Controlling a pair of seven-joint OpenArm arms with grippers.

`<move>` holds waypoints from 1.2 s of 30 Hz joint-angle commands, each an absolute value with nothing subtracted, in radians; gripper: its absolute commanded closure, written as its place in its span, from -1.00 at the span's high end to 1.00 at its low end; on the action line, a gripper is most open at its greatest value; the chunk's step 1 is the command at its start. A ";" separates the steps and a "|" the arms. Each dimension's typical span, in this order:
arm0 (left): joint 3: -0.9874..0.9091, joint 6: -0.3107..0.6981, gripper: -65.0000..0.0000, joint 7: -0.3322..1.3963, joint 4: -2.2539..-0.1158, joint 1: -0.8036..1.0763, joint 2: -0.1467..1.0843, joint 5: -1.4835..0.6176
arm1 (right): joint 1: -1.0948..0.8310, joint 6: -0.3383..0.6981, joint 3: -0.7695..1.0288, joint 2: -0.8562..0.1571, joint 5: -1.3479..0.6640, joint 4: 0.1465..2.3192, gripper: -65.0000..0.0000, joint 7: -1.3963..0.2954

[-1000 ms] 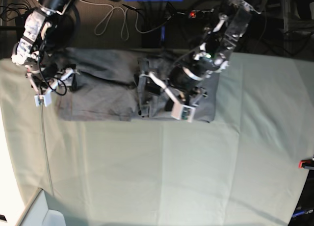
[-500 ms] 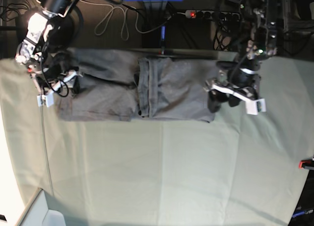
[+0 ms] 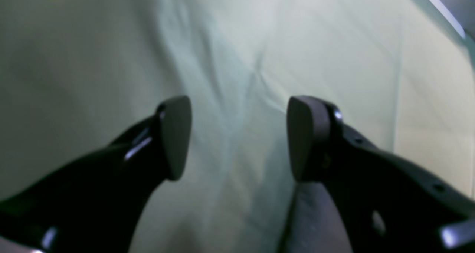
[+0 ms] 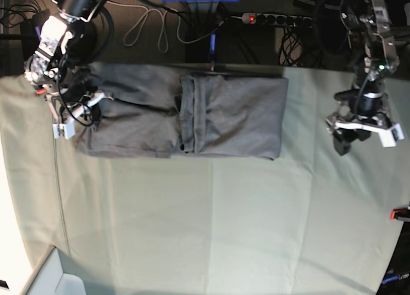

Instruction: Layout the t-shirt on the table in an organized manner, then fold the t-shirt properly

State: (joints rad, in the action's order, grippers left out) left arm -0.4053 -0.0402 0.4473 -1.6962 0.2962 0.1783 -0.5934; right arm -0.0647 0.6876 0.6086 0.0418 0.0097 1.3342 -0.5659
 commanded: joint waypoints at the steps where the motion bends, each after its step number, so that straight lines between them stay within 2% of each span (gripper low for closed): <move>1: -0.424 -0.031 0.22 0.430 -1.716 0.292 0.183 -0.599 | -0.065 0.698 0.610 0.042 0.015 1.342 -1.00 -0.591; 13: -0.552 -0.031 0.22 0.430 -1.716 0.332 0.189 -0.599 | -0.127 0.698 0.547 0.157 0.015 1.652 -1.00 -0.593; 24: -0.624 -0.031 0.22 0.432 -1.716 0.349 0.191 -0.596 | -0.263 0.698 0.196 0.157 0.015 1.891 -1.00 -0.593; 32: -0.673 -0.031 0.22 0.432 -1.716 0.374 0.191 -0.590 | -0.257 0.698 -0.117 0.157 0.018 1.888 -1.00 -0.593; 36: -0.691 -0.030 0.22 0.432 -1.716 0.384 0.191 -0.591 | -0.193 0.698 -0.254 0.157 0.018 1.802 -1.00 -0.593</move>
